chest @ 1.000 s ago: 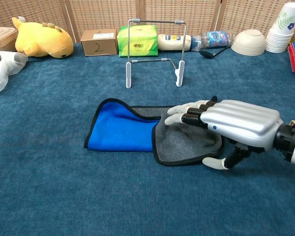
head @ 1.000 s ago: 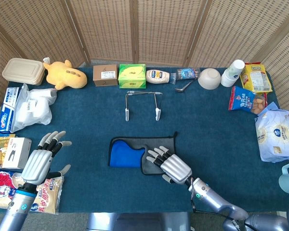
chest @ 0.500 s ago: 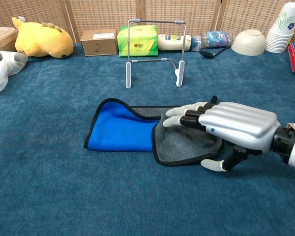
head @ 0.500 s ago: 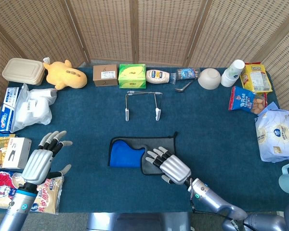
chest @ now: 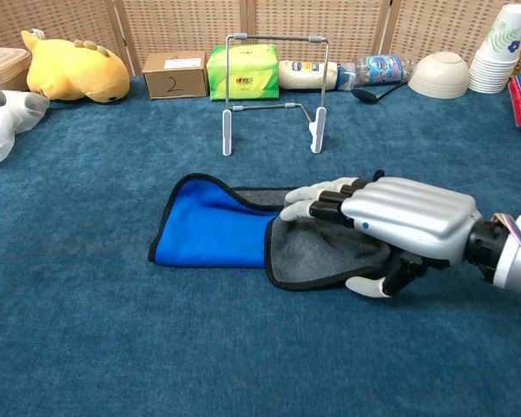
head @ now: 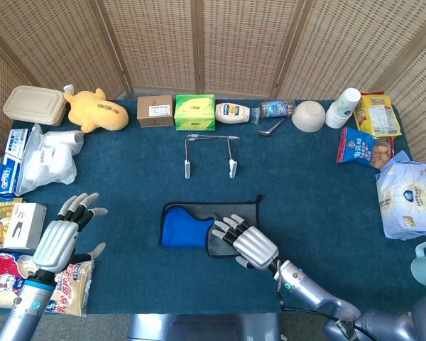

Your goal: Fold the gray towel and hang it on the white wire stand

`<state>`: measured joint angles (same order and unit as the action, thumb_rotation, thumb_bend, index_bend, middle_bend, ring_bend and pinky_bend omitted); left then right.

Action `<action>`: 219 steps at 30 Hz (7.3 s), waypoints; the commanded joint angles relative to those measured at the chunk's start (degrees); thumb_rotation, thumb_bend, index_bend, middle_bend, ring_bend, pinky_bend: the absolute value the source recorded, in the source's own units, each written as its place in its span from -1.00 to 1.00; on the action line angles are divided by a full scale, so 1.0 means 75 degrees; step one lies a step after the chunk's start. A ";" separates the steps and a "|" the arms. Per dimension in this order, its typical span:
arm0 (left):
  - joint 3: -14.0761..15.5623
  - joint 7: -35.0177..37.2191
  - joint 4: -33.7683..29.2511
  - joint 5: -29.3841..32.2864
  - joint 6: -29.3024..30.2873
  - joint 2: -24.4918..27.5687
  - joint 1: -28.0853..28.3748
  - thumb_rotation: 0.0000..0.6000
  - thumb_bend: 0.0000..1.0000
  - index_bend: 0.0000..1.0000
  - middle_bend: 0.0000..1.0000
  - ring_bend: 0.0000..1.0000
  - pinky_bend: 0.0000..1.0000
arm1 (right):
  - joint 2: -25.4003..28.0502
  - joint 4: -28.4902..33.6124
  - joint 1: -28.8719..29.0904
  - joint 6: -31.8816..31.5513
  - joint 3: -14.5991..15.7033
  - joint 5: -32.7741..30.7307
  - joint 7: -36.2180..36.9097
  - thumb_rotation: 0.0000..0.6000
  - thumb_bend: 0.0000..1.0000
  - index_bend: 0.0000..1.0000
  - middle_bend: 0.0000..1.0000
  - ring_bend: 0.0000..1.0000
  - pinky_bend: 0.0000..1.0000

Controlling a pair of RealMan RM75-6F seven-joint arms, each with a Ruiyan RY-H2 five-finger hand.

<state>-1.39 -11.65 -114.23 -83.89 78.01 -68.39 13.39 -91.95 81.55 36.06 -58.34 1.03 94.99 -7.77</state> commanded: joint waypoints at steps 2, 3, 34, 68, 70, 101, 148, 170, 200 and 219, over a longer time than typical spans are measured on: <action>-0.0019 0.0017 0.0001 0.0001 0.0026 0.0008 -0.0010 1.00 -0.32 -0.47 -0.79 -1.00 -1.00 | -0.0082 -0.0049 0.0054 -0.0008 -0.0079 -0.0024 0.0006 1.00 -0.33 -1.00 -1.00 -1.00 -1.00; -0.0021 0.0030 0.0001 0.0005 0.0034 0.0011 -0.0017 1.00 -0.32 -0.47 -0.79 -1.00 -1.00 | -0.0128 -0.0074 0.0067 -0.0025 -0.0113 -0.0041 0.0022 1.00 -0.33 -1.00 -1.00 -1.00 -1.00; 0.0011 0.0268 0.0035 -0.0052 0.0021 0.0111 -0.0102 1.00 -0.32 -0.47 -0.81 -1.00 -1.00 | -0.0764 -0.0003 0.0067 -0.0060 -0.0486 -0.0879 -0.0552 1.00 -0.30 -0.79 -0.98 -1.00 -1.00; -0.0058 0.0270 0.0056 0.0066 -0.0027 0.0103 -0.0098 1.00 -0.32 -0.47 -0.85 -1.00 -1.00 | -0.1172 0.0139 0.0098 -0.0148 -0.0559 -0.1025 -0.0135 1.00 -0.17 -0.05 -0.86 -1.00 -1.00; -0.0054 0.0275 0.0055 0.0074 -0.0025 0.0104 -0.0105 1.00 -0.32 -0.47 -0.85 -1.00 -1.00 | -0.1157 0.0144 0.0078 -0.0187 -0.0567 -0.1034 -0.0071 1.00 -0.17 0.05 -0.83 -1.00 -1.00; -0.0099 0.0208 0.0034 0.0053 0.0070 0.0001 -0.0137 1.00 -0.32 -0.52 -0.88 -1.00 -1.00 | 0.0001 0.0854 -0.0310 -0.0031 -0.1104 -0.2213 0.1839 1.00 -0.17 0.22 -0.79 -1.00 -1.00; -0.0035 0.0023 -0.0174 -0.0104 0.0368 0.0084 -0.0360 1.00 -0.32 -0.56 -0.91 -1.00 -1.00 | -0.0094 -0.1589 0.1062 0.1316 -0.1429 -0.1891 0.2996 1.00 -0.22 -0.24 -0.84 -1.00 -1.00; -0.0106 0.0041 -0.0100 -0.0161 0.0344 -0.0004 -0.0315 1.00 -0.32 -0.59 -0.91 -1.00 -1.00 | 0.1328 0.0012 0.0558 0.0946 -0.0954 -0.1848 0.2561 1.00 -0.22 -0.60 -0.92 -1.00 -1.00; -0.0221 0.0001 -0.0152 -0.0086 0.0254 0.0108 -0.0200 1.00 -0.32 -0.59 -0.92 -1.00 -1.00 | 0.1172 0.1054 0.0171 0.0848 -0.0348 -0.2075 0.0736 1.00 -0.24 -0.61 -0.91 -1.00 -1.00; -0.0174 -0.0007 -0.0179 -0.0144 0.0289 0.0084 -0.0223 1.00 -0.32 -0.59 -0.92 -1.00 -1.00 | 0.1405 0.0763 -0.0104 0.0711 -0.0143 -0.1967 0.0652 1.00 -0.24 -0.49 -0.91 -1.00 -1.00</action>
<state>-2.70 -11.72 -115.58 -84.96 80.18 -67.75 11.72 -81.44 87.24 35.32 -52.97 -0.08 80.23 -2.84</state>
